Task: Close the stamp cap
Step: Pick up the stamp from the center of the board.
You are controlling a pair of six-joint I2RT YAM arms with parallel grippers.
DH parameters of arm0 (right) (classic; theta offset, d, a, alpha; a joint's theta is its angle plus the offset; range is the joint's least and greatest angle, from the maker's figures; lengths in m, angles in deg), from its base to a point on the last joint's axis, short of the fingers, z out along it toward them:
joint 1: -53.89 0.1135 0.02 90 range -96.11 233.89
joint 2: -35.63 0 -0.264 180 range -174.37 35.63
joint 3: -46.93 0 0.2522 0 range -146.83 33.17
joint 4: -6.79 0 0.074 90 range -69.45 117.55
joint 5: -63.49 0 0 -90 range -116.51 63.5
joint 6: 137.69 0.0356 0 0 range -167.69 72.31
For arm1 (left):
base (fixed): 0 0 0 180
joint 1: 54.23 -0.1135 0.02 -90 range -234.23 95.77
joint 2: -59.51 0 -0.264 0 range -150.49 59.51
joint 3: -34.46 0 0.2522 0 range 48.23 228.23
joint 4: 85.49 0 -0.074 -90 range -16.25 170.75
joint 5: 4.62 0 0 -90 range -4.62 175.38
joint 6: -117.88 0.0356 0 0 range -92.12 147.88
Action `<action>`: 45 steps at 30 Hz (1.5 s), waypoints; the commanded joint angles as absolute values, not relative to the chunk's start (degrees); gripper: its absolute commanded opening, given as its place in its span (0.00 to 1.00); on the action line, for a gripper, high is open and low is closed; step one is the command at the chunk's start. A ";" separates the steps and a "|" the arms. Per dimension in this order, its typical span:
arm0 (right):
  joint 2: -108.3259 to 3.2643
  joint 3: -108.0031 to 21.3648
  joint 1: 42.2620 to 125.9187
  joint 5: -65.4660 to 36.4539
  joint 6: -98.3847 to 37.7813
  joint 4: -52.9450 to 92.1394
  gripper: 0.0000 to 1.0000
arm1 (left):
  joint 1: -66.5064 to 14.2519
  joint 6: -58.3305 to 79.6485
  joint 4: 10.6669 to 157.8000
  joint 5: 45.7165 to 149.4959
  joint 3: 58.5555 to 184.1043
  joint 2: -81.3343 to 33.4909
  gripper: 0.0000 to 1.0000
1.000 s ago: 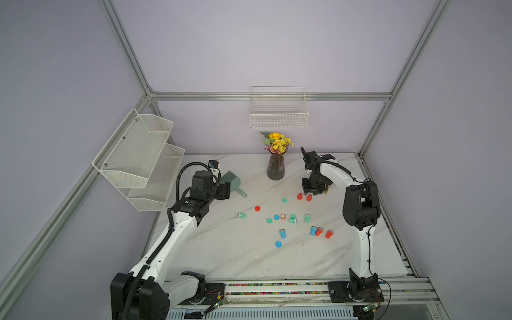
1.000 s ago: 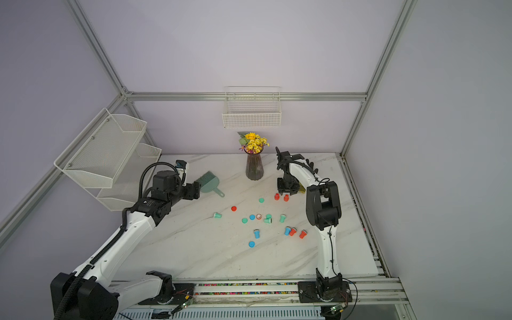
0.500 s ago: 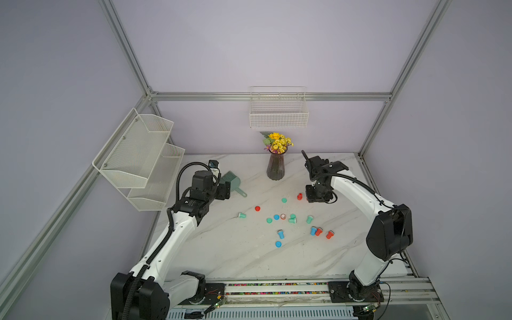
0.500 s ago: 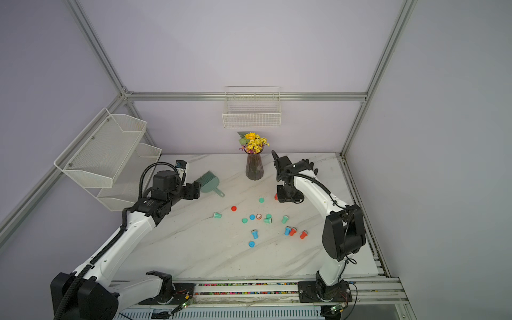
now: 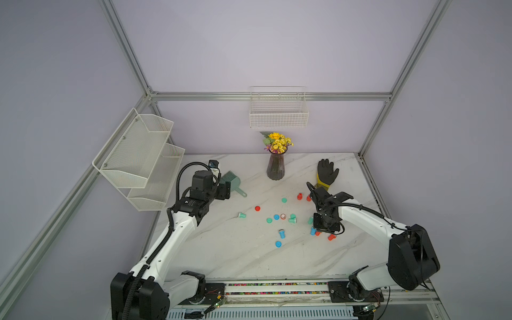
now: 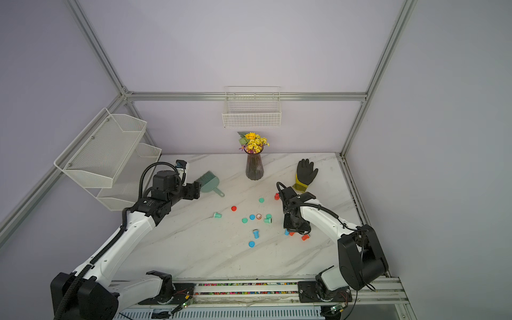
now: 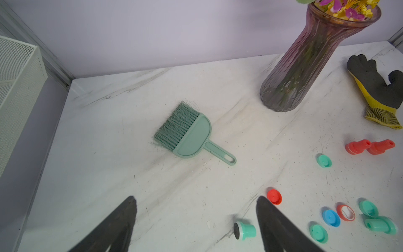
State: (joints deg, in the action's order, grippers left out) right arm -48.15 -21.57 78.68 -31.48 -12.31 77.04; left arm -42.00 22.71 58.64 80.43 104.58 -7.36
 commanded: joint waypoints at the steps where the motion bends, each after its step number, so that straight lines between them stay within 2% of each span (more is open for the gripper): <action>1: -48.14 -19.77 78.61 -29.63 -8.50 69.97 0.27 | -42.25 22.76 59.27 80.85 106.54 -7.38 0.85; 20: -51.99 -14.75 78.59 -29.48 -9.11 65.71 0.33 | -42.27 22.78 59.35 80.81 106.50 -7.54 0.85; 35: -55.15 -14.82 78.59 -33.36 -12.00 63.09 0.32 | -42.27 22.76 59.36 80.67 106.48 -7.73 0.85; 45: -52.70 -15.49 78.60 -34.74 -12.01 64.57 0.18 | -42.12 23.57 59.72 83.37 106.54 -8.41 0.84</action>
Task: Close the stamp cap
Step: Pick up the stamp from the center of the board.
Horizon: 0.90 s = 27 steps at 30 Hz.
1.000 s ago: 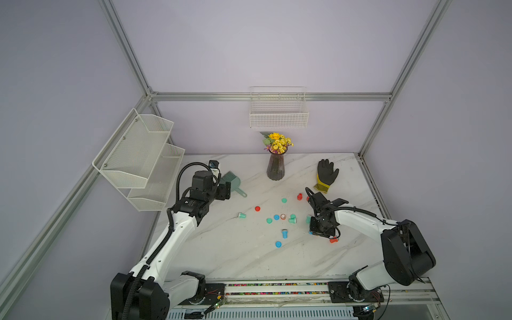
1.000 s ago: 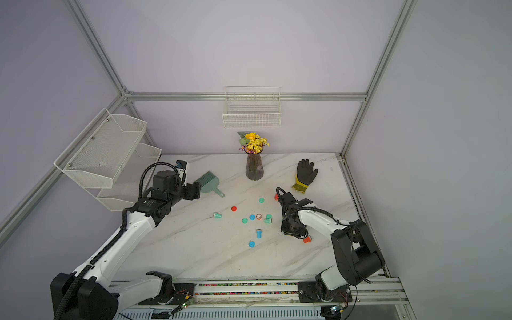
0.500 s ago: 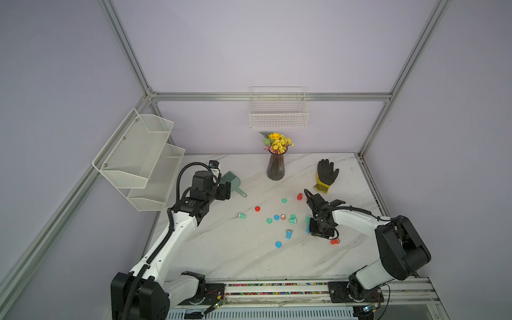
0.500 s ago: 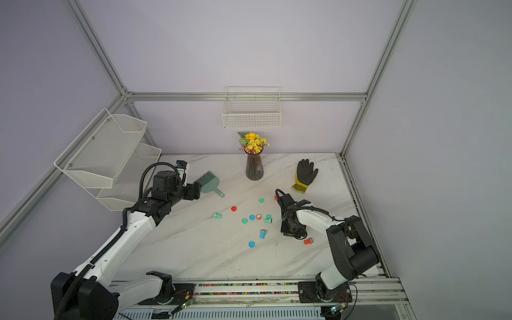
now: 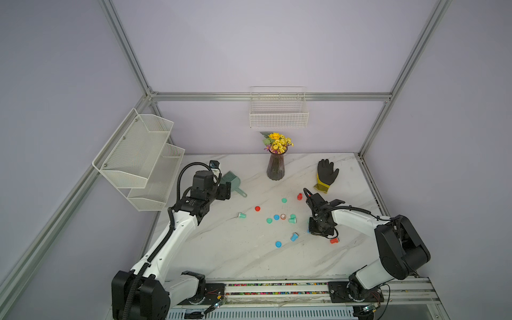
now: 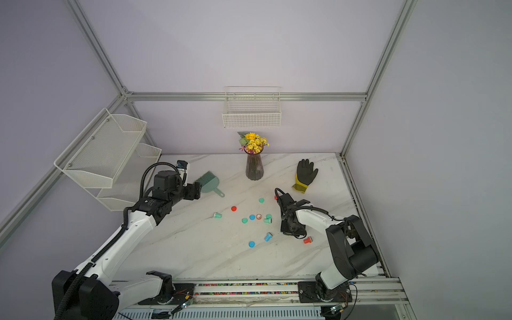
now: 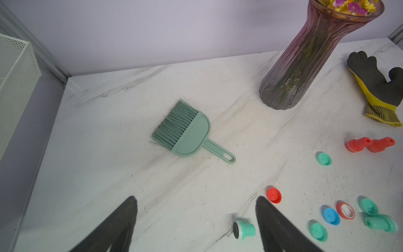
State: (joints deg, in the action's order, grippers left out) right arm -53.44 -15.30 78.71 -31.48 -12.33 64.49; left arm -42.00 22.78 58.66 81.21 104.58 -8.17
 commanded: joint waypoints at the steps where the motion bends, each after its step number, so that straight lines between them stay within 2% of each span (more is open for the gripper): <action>1: -51.88 -15.75 78.66 -34.89 -12.00 65.14 0.17 | -41.81 23.45 59.75 83.58 106.65 -8.55 0.84; 6: -46.07 -19.25 78.65 -35.60 -13.96 68.89 0.14 | -39.77 21.19 56.11 85.54 110.73 -9.43 0.82; 10: -41.01 -21.87 79.33 -30.19 -21.26 65.63 0.13 | -36.58 15.96 51.62 86.79 116.39 -9.44 0.81; 14: -39.64 -23.38 80.28 -23.80 -29.81 59.95 0.12 | -28.97 11.39 44.44 83.46 124.51 -11.99 0.81; 19: -38.01 -23.30 81.60 -14.51 -41.23 51.04 0.07 | -21.71 4.54 37.52 84.76 132.52 -16.41 0.78; 23: -32.54 -18.69 82.95 -6.31 -52.71 38.37 0.01 | -18.02 -2.40 37.86 90.34 132.78 -17.54 0.78; 27: -28.93 -15.71 83.01 -0.83 -62.66 31.20 0.00 | -15.29 -6.51 38.33 95.65 132.58 -18.92 0.77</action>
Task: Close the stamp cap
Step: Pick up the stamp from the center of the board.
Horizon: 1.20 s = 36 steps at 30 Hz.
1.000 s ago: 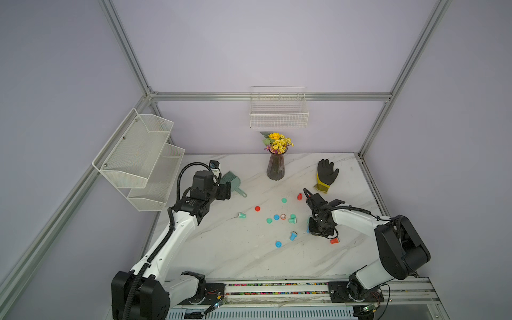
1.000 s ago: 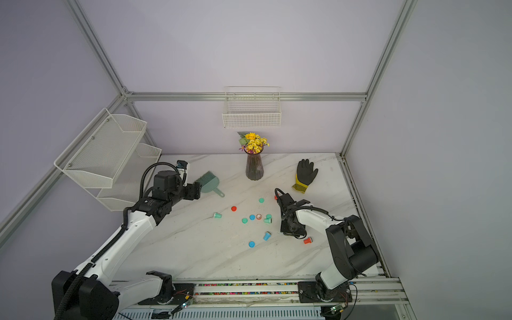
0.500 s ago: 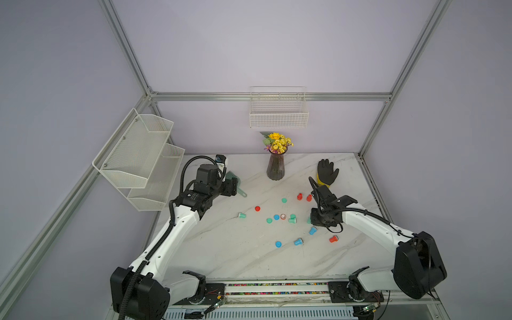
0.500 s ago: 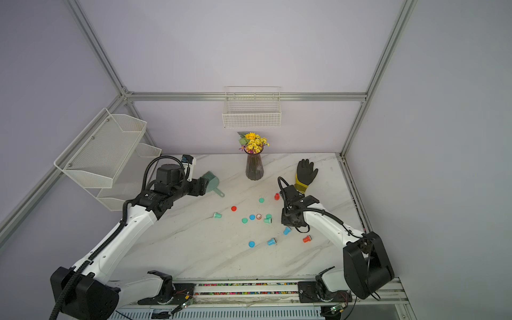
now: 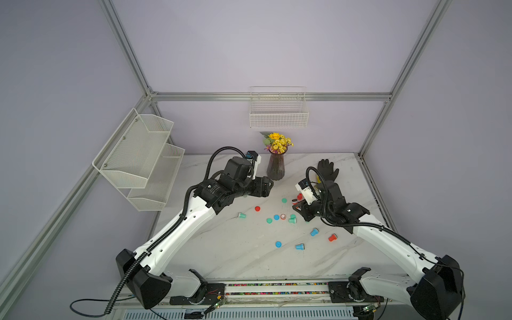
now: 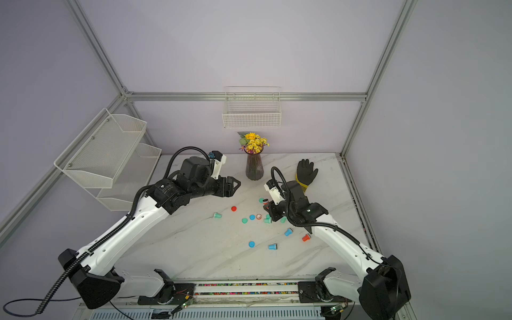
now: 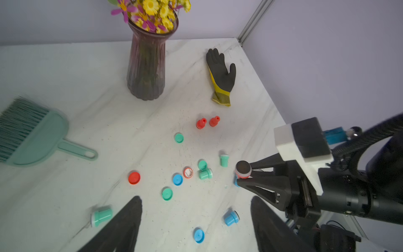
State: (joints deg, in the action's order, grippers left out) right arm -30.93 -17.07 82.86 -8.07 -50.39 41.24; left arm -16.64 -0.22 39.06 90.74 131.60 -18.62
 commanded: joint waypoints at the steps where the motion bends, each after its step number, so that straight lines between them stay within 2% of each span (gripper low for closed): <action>1: -28.60 -15.40 82.98 0.54 -65.04 30.81 0.00 | -14.80 -7.37 38.30 96.43 132.60 -19.21 0.77; 7: -28.12 -15.12 83.07 5.35 -76.29 32.42 0.00 | -11.74 -9.16 37.94 98.94 134.04 -20.76 0.78; 23: -27.35 -14.42 83.33 8.18 -78.63 32.04 0.00 | -9.97 -14.03 29.16 102.99 142.11 -30.77 0.68; 32: -27.67 -14.92 83.66 7.26 -77.65 31.66 0.00 | -8.97 -13.80 25.70 103.07 145.10 -33.99 0.50; 36: -27.69 -15.08 83.65 7.37 -77.01 31.45 0.00 | -8.68 -13.80 24.60 103.50 145.69 -34.82 0.45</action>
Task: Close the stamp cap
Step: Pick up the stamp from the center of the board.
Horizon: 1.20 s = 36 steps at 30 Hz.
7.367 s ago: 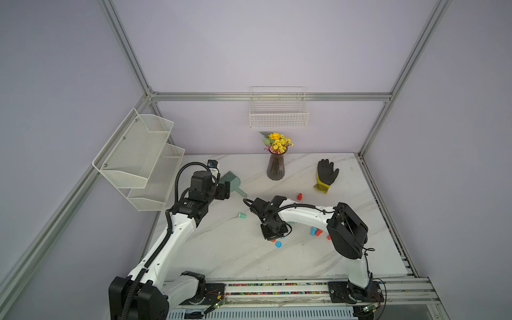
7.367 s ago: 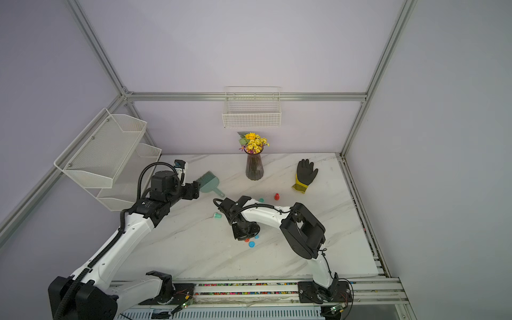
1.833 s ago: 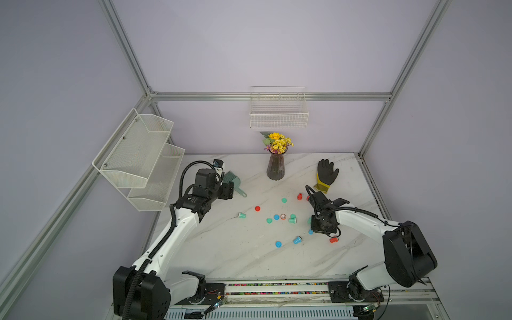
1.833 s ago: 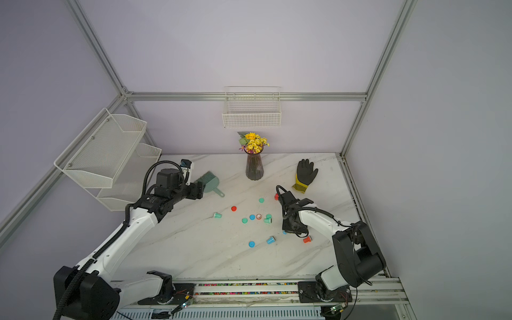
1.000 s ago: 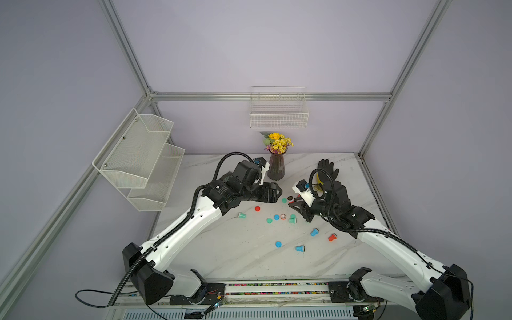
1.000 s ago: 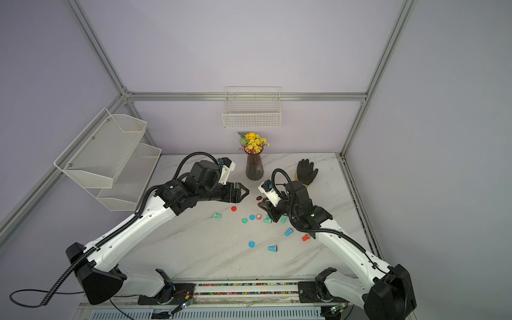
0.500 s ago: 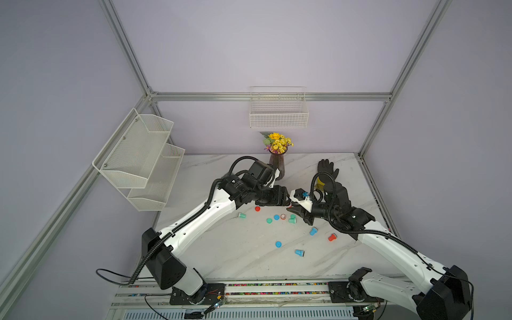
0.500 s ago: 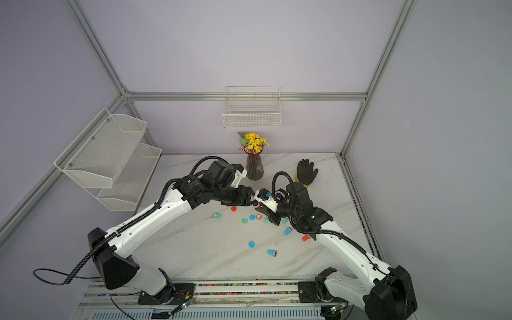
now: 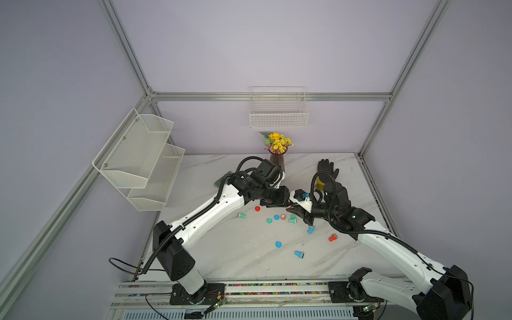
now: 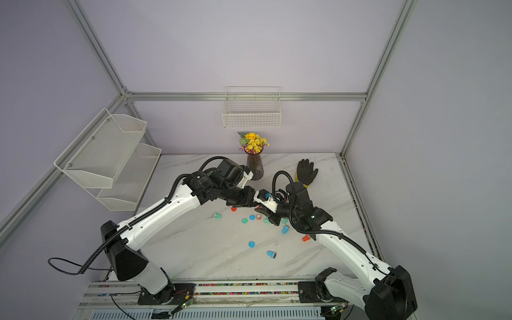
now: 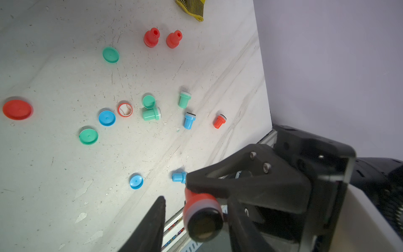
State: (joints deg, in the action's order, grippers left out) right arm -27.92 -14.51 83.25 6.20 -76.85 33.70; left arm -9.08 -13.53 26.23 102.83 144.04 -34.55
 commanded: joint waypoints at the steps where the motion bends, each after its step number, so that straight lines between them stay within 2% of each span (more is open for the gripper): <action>1: -27.61 -15.08 83.69 6.88 -76.66 31.15 0.00 | -8.61 -13.79 24.59 103.65 145.74 -34.97 0.44; 8: -27.21 -15.43 83.77 4.08 -75.46 30.65 0.00 | -8.52 -13.29 24.22 103.83 146.18 -35.19 0.38; 15: -26.39 -15.17 83.77 3.32 -74.96 30.39 0.00 | -8.48 -12.55 24.17 104.57 146.51 -35.37 0.27; 22: -25.36 -14.19 83.80 3.20 -71.93 28.54 0.00 | -8.53 -11.38 25.54 102.80 146.20 -33.38 0.23; 27: -23.92 -13.98 83.84 3.38 -65.53 26.03 0.38 | -8.78 -10.63 29.59 102.93 145.26 -31.20 0.17; 29: -22.94 -14.19 83.78 3.89 -63.16 25.40 0.47 | -9.07 -10.29 31.75 103.55 145.04 -29.97 0.17; 32: -20.86 -14.61 83.81 4.29 -58.45 24.11 0.54 | -9.71 -8.47 36.47 104.85 143.81 -27.04 0.17; 36: -18.49 -16.19 83.79 5.07 -47.93 21.26 0.56 | -11.71 -5.82 43.75 107.98 140.53 -22.04 0.15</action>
State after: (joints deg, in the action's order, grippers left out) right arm -20.20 -14.23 83.58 3.34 -57.38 25.87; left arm -10.11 -9.46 35.43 105.21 141.39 -26.53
